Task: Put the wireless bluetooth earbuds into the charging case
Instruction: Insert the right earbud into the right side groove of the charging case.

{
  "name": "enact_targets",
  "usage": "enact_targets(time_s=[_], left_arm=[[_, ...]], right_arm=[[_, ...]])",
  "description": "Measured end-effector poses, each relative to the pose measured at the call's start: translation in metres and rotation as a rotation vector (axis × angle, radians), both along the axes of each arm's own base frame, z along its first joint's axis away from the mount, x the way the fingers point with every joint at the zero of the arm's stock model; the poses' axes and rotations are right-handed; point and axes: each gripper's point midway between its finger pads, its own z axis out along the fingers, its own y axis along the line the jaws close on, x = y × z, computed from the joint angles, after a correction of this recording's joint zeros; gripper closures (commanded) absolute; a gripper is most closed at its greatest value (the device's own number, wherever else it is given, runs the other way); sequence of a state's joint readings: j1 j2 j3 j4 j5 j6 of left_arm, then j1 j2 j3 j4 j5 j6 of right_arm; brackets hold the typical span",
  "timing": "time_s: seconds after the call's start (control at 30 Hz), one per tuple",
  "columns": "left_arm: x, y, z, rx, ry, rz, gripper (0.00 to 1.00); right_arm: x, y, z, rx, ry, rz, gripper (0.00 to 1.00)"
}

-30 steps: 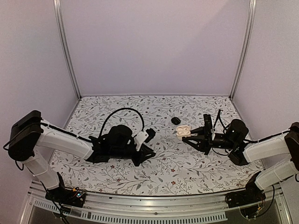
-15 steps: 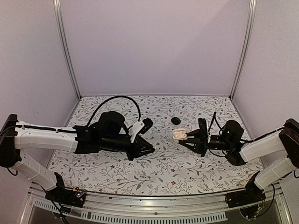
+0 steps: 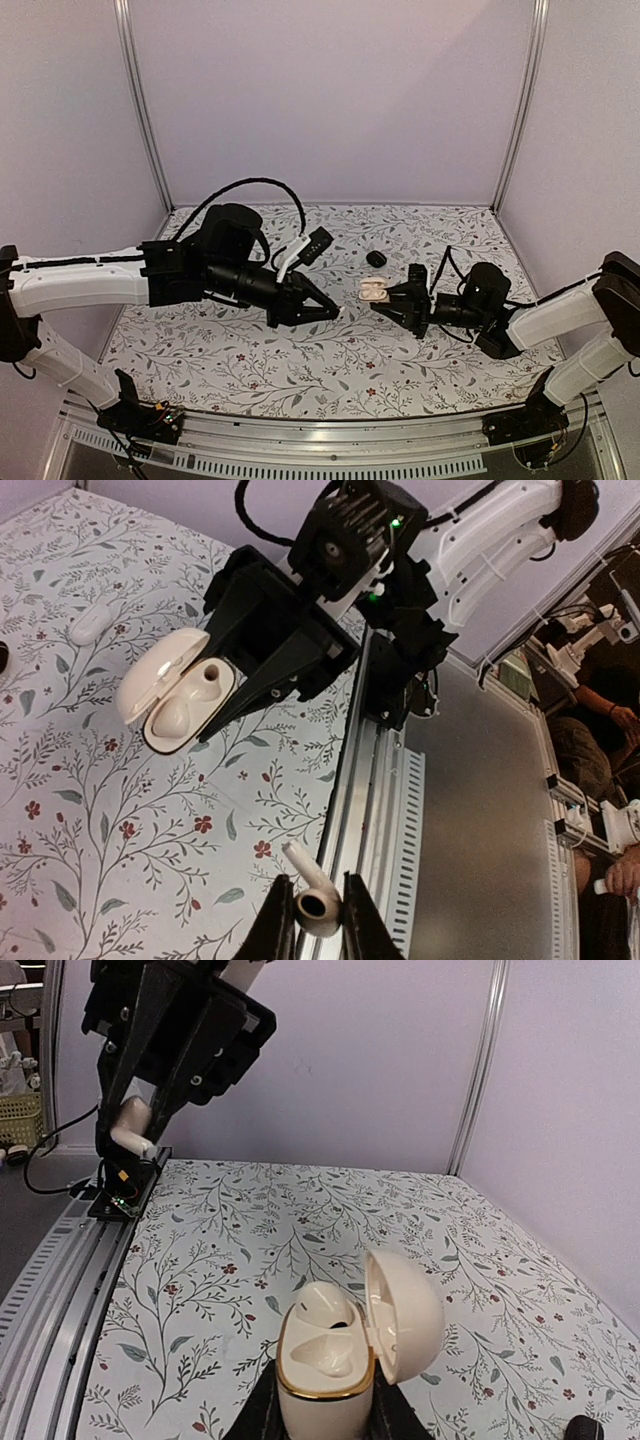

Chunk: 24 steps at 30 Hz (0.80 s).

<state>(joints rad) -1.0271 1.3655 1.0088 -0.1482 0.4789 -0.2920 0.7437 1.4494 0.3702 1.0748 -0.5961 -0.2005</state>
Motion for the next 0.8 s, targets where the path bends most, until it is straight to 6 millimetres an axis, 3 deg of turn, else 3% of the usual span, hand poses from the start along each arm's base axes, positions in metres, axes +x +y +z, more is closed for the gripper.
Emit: enact_targets(time_s=[0.23, 0.43, 0.67, 0.8], left_arm=[[-0.009, -0.009, 0.019, -0.028, 0.083, -0.051, 0.98], [-0.006, -0.021, 0.019, -0.015, 0.153, -0.048, 0.98], [-0.006, -0.030, 0.002, 0.026, 0.258, -0.042, 0.98], [0.000, -0.034, 0.008, 0.029, 0.276, -0.025, 0.99]], right_arm=[[-0.009, 0.012, -0.006, -0.035, -0.094, -0.030, 1.00], [-0.010, 0.014, -0.007, -0.048, -0.148, -0.067, 1.00], [-0.014, 0.017, -0.008, -0.065, -0.200, -0.088, 1.00], [-0.016, 0.018, -0.009, -0.074, -0.221, -0.098, 1.00]])
